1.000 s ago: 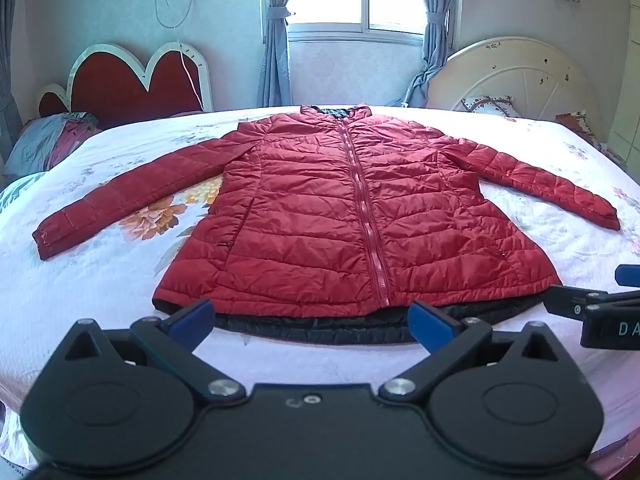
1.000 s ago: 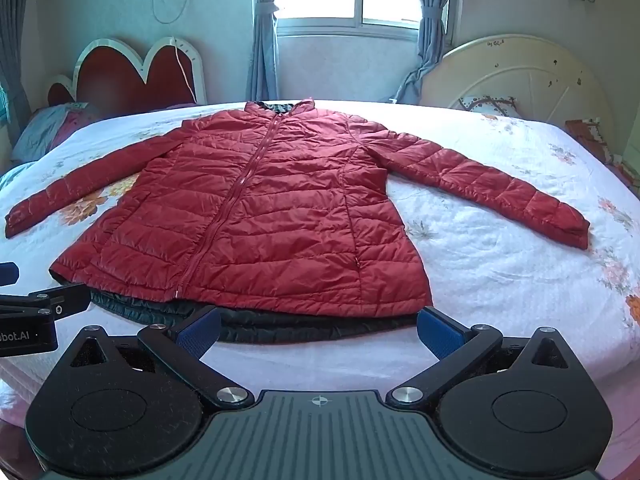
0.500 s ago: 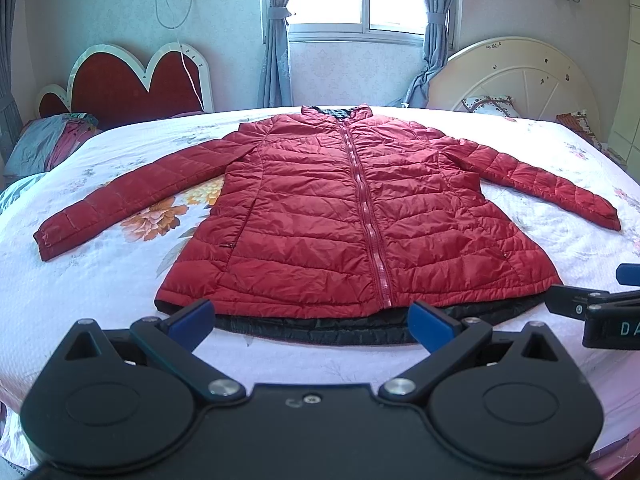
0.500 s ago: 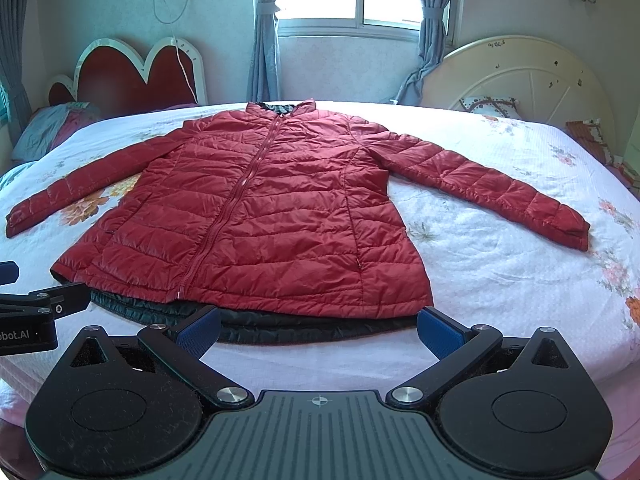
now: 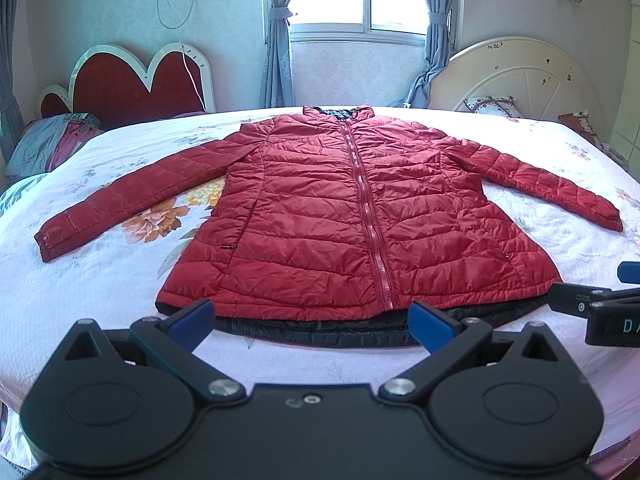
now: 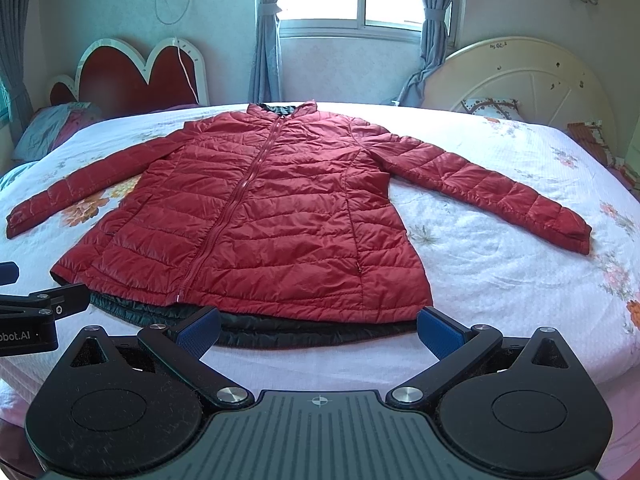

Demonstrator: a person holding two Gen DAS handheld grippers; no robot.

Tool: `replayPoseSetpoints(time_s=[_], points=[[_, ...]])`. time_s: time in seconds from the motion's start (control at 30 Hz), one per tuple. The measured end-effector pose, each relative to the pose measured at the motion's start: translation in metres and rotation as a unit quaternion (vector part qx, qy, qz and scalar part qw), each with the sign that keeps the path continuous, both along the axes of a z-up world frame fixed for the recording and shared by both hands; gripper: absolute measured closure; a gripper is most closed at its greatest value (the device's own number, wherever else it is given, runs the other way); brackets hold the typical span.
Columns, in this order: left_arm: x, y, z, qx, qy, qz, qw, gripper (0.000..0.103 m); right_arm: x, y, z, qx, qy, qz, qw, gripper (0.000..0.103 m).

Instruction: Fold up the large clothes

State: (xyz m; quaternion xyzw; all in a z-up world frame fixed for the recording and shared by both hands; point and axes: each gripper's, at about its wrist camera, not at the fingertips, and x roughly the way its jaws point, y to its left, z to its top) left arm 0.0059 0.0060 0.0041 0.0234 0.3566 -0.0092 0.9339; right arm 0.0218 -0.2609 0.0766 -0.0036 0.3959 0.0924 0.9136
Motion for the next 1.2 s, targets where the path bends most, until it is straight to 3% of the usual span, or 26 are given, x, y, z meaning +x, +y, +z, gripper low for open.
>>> replayPoseSetpoints(time_s=[1.2], points=[[0.001, 0.011, 0.000, 0.001, -0.002, 0.008, 1.0000, 0.000, 0.002, 0.009, 0.002, 0.000, -0.001, 0.002, 1.000, 0.000]])
